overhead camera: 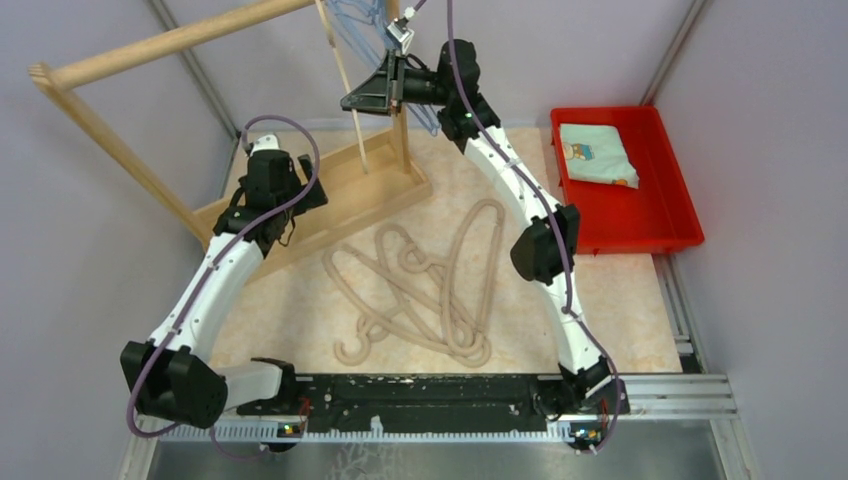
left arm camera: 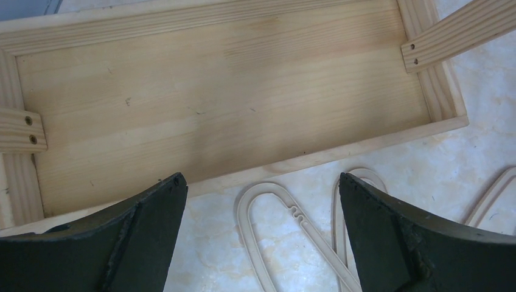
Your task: Organize the hangers
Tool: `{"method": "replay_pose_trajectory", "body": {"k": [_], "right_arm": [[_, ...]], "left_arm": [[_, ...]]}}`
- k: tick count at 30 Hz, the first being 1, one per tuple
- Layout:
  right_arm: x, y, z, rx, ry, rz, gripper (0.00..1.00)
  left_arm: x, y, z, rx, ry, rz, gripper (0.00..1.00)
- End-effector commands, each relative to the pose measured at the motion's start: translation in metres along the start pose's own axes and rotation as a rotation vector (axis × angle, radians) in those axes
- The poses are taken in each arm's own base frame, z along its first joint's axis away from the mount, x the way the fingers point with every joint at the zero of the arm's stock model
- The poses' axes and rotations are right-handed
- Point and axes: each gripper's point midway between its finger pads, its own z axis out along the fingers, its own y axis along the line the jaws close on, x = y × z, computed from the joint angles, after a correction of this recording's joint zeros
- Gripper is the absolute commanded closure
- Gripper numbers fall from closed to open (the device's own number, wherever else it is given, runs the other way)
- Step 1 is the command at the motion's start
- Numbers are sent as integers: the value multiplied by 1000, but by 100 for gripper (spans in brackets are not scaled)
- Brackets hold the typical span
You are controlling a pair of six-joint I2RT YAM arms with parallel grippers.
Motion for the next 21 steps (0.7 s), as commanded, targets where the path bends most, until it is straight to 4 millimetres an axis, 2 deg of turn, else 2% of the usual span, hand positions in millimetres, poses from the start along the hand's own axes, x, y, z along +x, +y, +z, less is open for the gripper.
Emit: {"method": "replay_pose_trajectory", "body": {"k": [1,10,14,17,21], "right_arm": [[-23,35,4,-77,-91,-140,100],[-34,52,1,-73,-137,-265,100],[-35,49,1,-47,-148,-256,100],[-38,43,2,-32,-166,-244,100],[-37,35,3,-5,-164,-233,100]], "left_arm": [[-22,-12,-1,51,-45,-7,0],[-16,-15,-3,84,-35,-8,0],[-19,-20,-5,111,-44,-3,0],[-35,-37,-16,215,-85,35,0],[-72,-59,-41,339,-215,23,0]]}}
